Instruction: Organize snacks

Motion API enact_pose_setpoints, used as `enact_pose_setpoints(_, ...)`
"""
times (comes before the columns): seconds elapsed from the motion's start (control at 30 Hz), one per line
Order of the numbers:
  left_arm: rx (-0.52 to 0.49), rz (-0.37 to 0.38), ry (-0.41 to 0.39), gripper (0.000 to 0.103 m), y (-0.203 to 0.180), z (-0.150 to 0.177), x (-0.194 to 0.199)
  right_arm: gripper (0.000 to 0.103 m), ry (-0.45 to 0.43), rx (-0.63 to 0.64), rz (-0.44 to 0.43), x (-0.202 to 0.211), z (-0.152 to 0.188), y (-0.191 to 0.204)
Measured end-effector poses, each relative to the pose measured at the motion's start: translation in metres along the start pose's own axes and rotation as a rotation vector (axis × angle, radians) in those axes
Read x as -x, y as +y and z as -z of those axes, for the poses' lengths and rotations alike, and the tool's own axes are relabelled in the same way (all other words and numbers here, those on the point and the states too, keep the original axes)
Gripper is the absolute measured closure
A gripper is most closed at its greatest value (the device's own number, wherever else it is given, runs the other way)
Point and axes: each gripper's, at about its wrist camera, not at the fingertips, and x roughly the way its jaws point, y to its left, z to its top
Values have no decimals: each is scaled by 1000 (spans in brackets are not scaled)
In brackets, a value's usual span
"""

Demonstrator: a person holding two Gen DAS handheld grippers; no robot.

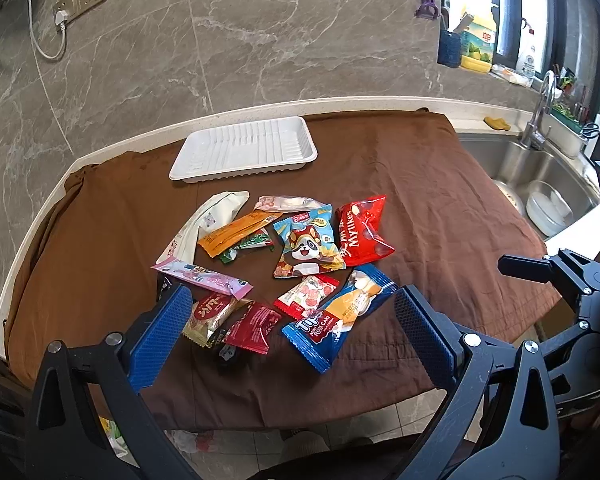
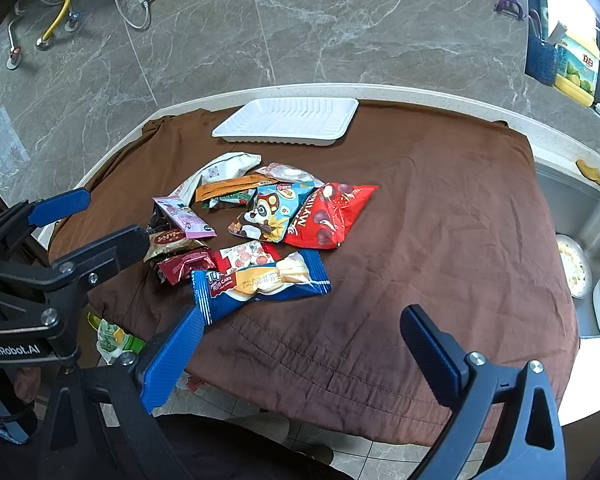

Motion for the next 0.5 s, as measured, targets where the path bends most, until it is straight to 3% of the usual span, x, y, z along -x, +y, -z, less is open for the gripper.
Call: enact_pose_setpoints(0.5, 9, -2, 10, 0, 2, -2, -1, 2, 1, -1, -3, -1, 0, 0)
